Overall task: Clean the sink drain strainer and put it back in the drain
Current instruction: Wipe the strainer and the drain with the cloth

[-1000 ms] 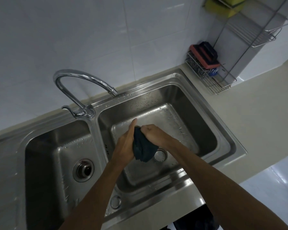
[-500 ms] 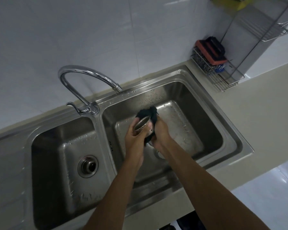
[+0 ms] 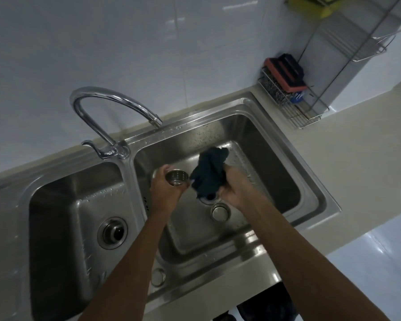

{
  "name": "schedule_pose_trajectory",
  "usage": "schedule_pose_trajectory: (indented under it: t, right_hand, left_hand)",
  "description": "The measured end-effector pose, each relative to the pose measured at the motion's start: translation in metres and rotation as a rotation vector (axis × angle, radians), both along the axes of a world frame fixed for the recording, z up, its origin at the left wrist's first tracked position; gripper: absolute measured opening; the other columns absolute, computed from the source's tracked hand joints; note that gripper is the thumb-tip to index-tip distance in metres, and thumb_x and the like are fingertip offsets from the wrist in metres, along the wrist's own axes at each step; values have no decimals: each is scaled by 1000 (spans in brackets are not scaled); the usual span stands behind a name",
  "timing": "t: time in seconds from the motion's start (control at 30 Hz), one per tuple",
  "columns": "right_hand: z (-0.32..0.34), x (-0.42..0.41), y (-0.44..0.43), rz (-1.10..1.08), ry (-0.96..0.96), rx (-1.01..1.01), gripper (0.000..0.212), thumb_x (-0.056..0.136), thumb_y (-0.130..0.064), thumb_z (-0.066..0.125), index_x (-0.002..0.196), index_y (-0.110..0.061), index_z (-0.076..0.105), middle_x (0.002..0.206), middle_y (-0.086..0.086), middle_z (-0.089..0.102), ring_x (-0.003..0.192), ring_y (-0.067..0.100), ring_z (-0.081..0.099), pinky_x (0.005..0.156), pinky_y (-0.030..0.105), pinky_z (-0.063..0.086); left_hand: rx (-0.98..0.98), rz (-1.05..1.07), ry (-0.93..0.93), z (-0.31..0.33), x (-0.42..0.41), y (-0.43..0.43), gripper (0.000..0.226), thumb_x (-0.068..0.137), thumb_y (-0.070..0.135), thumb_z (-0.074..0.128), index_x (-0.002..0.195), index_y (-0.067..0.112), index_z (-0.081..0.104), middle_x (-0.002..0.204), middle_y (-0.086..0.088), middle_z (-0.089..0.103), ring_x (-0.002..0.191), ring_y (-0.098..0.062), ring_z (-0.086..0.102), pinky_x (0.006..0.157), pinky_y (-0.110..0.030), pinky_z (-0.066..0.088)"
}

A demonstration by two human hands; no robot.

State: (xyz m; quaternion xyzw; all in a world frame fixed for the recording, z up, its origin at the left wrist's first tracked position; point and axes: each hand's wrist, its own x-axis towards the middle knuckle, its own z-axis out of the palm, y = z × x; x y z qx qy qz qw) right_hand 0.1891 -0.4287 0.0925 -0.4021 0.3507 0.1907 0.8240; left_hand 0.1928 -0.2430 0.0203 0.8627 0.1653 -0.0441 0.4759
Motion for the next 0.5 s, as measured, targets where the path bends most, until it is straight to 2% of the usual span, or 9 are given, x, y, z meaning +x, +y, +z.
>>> schedule_pose_trajectory:
  t: [0.07,0.1,0.13,0.23,0.27,0.33,0.4,0.5]
  right_hand:
    - [2,10,-23,-63,-69,4,27,107,-18,44,112,0,64,116,24,66,95,33,65,99,52,48]
    - [3,14,-34,-93,-70,-21,26,107,-16,43,113,-1,64,117,24,63,97,32,62,102,51,45]
    - [2,16,-45,-108,-60,-54,27,108,-16,42,118,-1,63,120,25,62,99,32,61,99,48,47]
    - [0,14,-71,-147,-6,-156,34,107,-16,45,135,-1,56,131,23,62,97,30,65,72,38,58]
    - [-2,13,-79,-154,11,-181,35,107,-15,45,137,0,55,133,23,61,100,31,65,70,38,58]
    - [-8,12,-90,-155,83,-229,35,107,-15,46,137,0,55,135,24,60,113,35,63,83,43,58]
    - [-16,11,-99,-156,185,-269,35,107,-15,46,136,0,55,136,24,59,120,37,60,98,47,53]
    - [-30,4,-107,-145,253,-323,33,107,-13,45,136,1,55,132,25,60,118,40,61,97,50,53]
  left_hand:
    - [94,-54,118,-12,-7,-2,93,65,29,93,142,25,41,137,-7,54,118,-29,59,98,-44,53]
    - [162,-117,181,-20,-11,-4,96,64,29,92,143,23,39,139,-9,51,119,-31,58,99,-47,53]
    - [231,-192,244,-29,-15,-5,96,63,27,91,143,19,39,141,-11,45,121,-34,56,101,-48,51]
    - [417,-405,416,-54,-28,-9,78,74,24,83,139,7,43,144,-19,29,126,-40,49,106,-42,46]
    - [471,-458,457,-61,-32,-11,73,80,25,80,139,5,42,148,-23,24,128,-42,47,108,-40,44]
    - [568,-530,504,-73,-39,-14,69,89,25,72,144,6,36,152,-25,18,131,-41,43,108,-40,42]
    - [659,-575,504,-83,-44,-16,64,93,24,66,146,9,32,151,-23,21,129,-39,42,105,-42,44]
    - [770,-618,508,-91,-49,-22,61,96,25,59,147,12,29,147,-19,28,127,-36,43,101,-43,46]
